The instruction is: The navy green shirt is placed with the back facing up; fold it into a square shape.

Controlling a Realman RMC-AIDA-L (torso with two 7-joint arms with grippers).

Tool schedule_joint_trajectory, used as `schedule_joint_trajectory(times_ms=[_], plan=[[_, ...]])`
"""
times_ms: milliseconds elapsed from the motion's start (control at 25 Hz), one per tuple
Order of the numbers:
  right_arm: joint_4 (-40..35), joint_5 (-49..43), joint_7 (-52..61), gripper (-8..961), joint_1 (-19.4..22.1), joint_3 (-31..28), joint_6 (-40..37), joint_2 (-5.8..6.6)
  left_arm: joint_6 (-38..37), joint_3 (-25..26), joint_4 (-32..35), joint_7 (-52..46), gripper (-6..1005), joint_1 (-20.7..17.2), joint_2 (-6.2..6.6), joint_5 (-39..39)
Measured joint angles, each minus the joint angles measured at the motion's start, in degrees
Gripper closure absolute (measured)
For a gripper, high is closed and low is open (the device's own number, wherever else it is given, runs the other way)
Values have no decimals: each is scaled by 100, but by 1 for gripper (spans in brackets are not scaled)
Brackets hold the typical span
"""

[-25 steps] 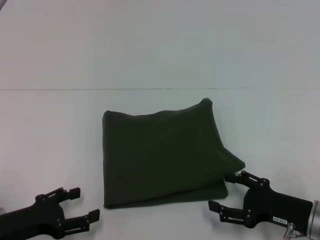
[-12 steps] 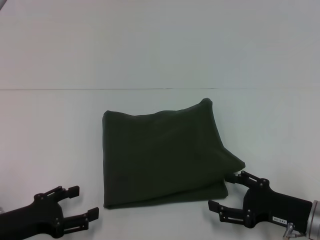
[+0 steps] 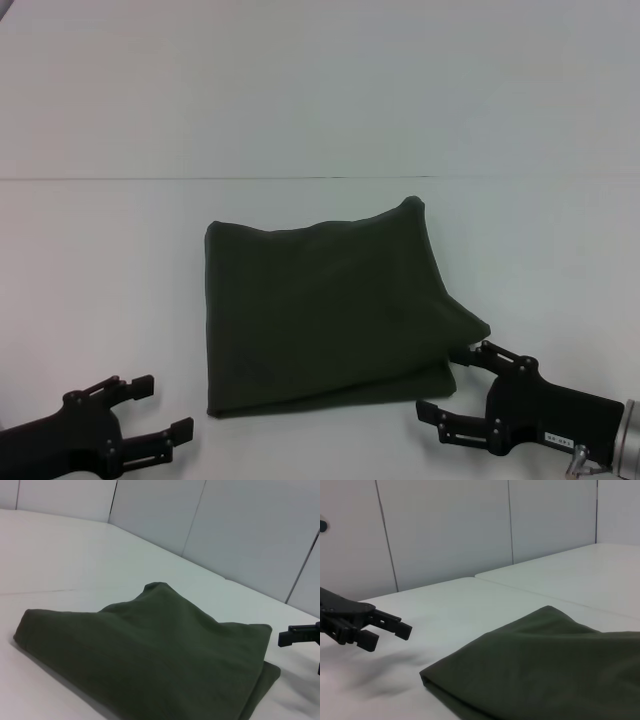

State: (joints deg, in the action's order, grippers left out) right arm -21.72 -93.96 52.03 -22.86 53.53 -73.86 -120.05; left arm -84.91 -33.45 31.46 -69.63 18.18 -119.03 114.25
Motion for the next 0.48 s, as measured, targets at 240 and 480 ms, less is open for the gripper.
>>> schedule_joint_trajectory(times_ms=[240,480], plan=[[-11,0,0,11,1,-6,-7,0,0,11,0,2,79,2,7,0],[-16,0,0,11,2,-7,-16,0,0,15,0,3,79,12,-6,0]])
